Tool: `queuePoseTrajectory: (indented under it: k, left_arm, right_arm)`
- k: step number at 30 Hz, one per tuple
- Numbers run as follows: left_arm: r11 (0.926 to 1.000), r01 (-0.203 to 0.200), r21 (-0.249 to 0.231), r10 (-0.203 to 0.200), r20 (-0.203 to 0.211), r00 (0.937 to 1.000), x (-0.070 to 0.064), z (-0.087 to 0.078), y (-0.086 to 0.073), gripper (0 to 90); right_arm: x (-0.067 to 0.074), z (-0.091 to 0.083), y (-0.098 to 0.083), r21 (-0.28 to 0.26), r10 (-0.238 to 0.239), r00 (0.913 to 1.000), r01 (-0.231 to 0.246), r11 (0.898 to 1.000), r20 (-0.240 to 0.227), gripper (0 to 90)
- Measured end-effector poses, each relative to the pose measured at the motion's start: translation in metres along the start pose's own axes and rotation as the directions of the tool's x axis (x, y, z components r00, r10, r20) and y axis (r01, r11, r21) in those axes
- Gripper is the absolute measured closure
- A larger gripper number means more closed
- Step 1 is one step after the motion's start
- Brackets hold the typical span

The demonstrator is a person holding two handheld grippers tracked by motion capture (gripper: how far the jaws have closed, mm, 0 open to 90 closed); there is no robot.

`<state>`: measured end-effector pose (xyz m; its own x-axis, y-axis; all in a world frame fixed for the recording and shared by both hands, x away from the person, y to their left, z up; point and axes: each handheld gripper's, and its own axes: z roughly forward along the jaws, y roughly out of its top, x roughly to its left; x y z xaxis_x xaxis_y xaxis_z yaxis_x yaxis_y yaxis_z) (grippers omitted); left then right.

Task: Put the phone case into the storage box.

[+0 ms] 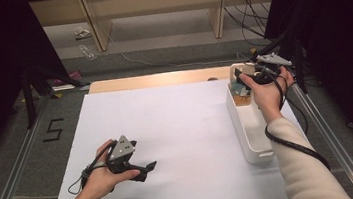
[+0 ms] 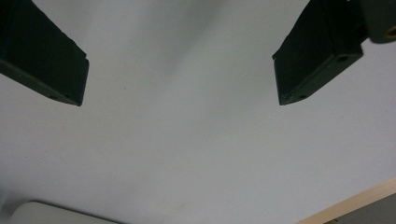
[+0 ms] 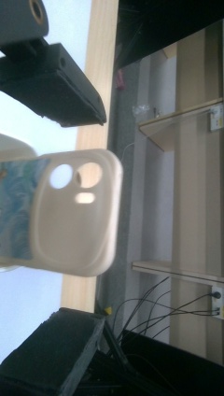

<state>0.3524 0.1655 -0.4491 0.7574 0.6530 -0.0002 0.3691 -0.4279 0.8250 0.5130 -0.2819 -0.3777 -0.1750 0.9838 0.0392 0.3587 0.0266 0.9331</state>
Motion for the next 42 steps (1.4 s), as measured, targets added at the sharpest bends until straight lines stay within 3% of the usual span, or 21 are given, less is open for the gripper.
queuePoseTrajectory:
  k: [16, 30, 42]
  left_arm:
    - [1.0000, 0.002, 0.002, -0.002, 0.000, 1.0000, 0.001, 0.000, 0.000, 3.4]
    - [1.0000, 0.008, 0.000, -0.008, -0.001, 1.0000, 0.001, -0.001, 0.000, 3.4]
    - [0.9999, 0.010, -0.002, -0.010, -0.005, 0.9999, 0.001, -0.001, 0.000, 3.4]
  right_arm:
    - [0.005, -0.033, -0.008, -0.012, -0.038, 0.9966, 0.038, 0.999, -0.074, 7.4]
    - [0.015, -0.055, -0.014, -0.020, -0.073, 0.9842, 0.071, 0.997, -0.161, 8.5]
    - [0.028, -0.065, -0.021, -0.020, -0.099, 0.9683, 0.097, 0.995, -0.229, 7.6]
